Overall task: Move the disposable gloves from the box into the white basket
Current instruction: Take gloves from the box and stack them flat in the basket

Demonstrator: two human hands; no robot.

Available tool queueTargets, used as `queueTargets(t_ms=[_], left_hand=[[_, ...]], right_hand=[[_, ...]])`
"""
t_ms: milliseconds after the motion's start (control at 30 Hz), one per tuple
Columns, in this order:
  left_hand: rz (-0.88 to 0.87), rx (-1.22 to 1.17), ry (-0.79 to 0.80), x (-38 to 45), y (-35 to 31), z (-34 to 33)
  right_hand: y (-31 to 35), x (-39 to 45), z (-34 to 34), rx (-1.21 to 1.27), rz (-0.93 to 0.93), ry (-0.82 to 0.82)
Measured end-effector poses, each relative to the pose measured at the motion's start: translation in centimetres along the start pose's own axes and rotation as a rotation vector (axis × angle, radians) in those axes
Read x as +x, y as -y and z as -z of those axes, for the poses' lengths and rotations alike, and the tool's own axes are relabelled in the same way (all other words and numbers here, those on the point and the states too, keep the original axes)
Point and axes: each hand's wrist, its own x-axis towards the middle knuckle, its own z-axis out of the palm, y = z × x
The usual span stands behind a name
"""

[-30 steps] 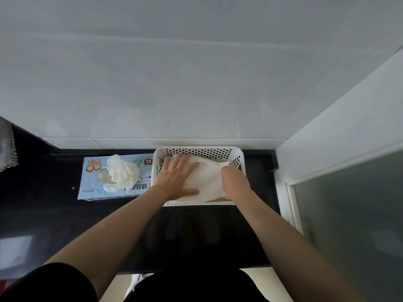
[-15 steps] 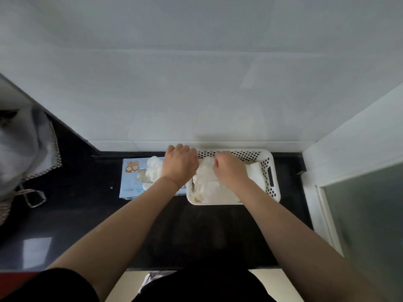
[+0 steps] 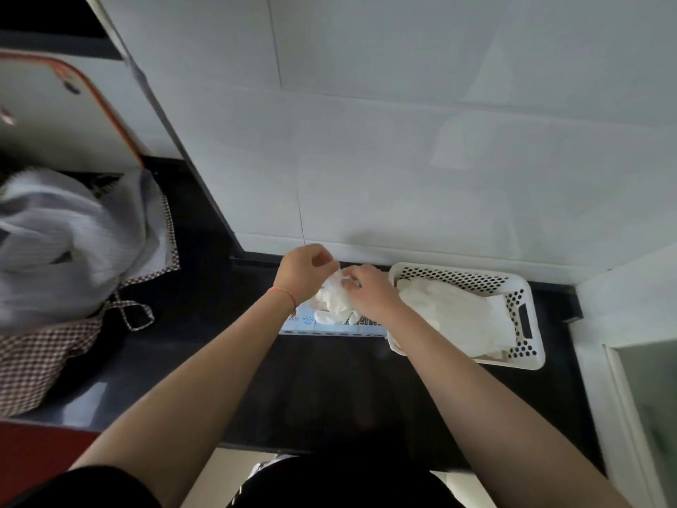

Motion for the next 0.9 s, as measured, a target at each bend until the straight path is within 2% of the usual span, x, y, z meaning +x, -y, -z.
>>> queueTargets(t_ms=[133,233,333,400,500,600,700,767,900], left_hand=[[-0.082,-0.154,-0.053,0.6,-2.0,1.7],[-0.079,-0.291,-0.06,0.8,-2.8,2.6],[-0.032,-0.427,0.055,1.3,-2.7,2.9],[-0.028,-0.437,0.144,1.2,-2.7,3.0],[-0.021,-0.454,0.135,0.7,-3.0,2.8],[-0.038,-0.491,0.043,0.2,-3.7,2.9],[-0.048,-0.612,0.032,-0.4,-4.6,3.8],[-0.09,-0.627,0.085,-0.7,-5.0,4.4],[-0.194,-0.457,0.266,-1.7,-6.1,4.8]], right_hand=[[1.3,0.3,1.3,0.095,-0.023,-0.212],[2.2,0.2,3.2,0.238,-0.034,-0.283],[2.9,-0.4,4.9,0.391,-0.026,-0.325],[3.6,-1.1,5.9,0.443,-0.009,-0.371],[4.6,-2.0,7.3,0.495,0.004,-0.409],[5.2,-2.9,8.4,0.502,0.002,-0.392],[4.7,-3.6,9.2,0.448,-0.052,-0.217],[4.1,-3.9,9.5,0.455,-0.096,-0.085],[3.3,-4.8,10.2,0.549,-0.038,-0.06]])
